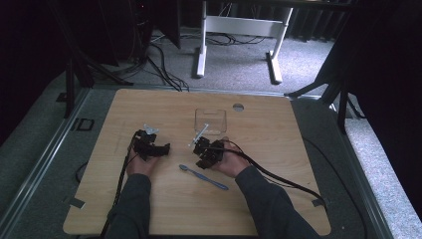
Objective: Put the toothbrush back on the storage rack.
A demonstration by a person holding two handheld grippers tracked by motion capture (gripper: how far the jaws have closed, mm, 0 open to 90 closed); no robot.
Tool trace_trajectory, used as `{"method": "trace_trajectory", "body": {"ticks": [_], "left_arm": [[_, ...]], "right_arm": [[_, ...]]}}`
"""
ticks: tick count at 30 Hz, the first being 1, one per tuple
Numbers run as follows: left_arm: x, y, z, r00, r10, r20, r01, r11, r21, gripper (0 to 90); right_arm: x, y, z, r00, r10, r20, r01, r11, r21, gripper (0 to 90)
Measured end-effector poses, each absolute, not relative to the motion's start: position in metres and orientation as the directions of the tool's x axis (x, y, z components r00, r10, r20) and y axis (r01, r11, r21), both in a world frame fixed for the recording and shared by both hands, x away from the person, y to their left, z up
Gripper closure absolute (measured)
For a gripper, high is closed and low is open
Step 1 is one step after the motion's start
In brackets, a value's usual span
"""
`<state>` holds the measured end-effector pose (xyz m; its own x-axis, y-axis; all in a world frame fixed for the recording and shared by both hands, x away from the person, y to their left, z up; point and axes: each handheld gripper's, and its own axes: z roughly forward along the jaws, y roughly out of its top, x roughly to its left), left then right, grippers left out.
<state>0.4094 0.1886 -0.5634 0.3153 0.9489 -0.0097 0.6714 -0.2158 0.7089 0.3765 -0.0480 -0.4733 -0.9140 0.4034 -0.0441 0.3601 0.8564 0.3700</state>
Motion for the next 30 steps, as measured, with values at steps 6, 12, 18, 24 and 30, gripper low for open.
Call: {"method": "trace_trajectory", "body": {"ticks": [6, 12, 18, 24, 30], "left_arm": [[0.409, 0.189, -0.563, 0.315, 0.949, -0.010, 0.672, -0.216, 0.709, 13.3], [0.409, 0.189, -0.563, 0.315, 0.949, -0.009, 0.671, -0.216, 0.709, 13.5], [0.409, 0.189, -0.563, 0.314, 0.949, -0.010, 0.671, -0.215, 0.709, 13.6], [0.409, 0.189, -0.563, 0.314, 0.949, -0.009, 0.671, -0.215, 0.709, 13.6], [0.409, 0.189, -0.563, 0.314, 0.949, -0.009, 0.671, -0.215, 0.709, 13.6]], "right_arm": [[0.376, -0.046, -0.476, -0.916, 0.401, -0.019, 0.370, 0.862, 0.345, 69.6], [0.376, -0.045, -0.476, -0.917, 0.399, -0.012, 0.373, 0.867, 0.330, 69.9], [0.376, -0.044, -0.477, -0.919, 0.393, -0.005, 0.372, 0.873, 0.315, 69.9], [0.375, -0.042, -0.481, -0.920, 0.392, 0.008, 0.377, 0.877, 0.299, 69.9], [0.372, -0.039, -0.488, -0.924, 0.382, 0.011, 0.371, 0.888, 0.272, 70.0]]}}
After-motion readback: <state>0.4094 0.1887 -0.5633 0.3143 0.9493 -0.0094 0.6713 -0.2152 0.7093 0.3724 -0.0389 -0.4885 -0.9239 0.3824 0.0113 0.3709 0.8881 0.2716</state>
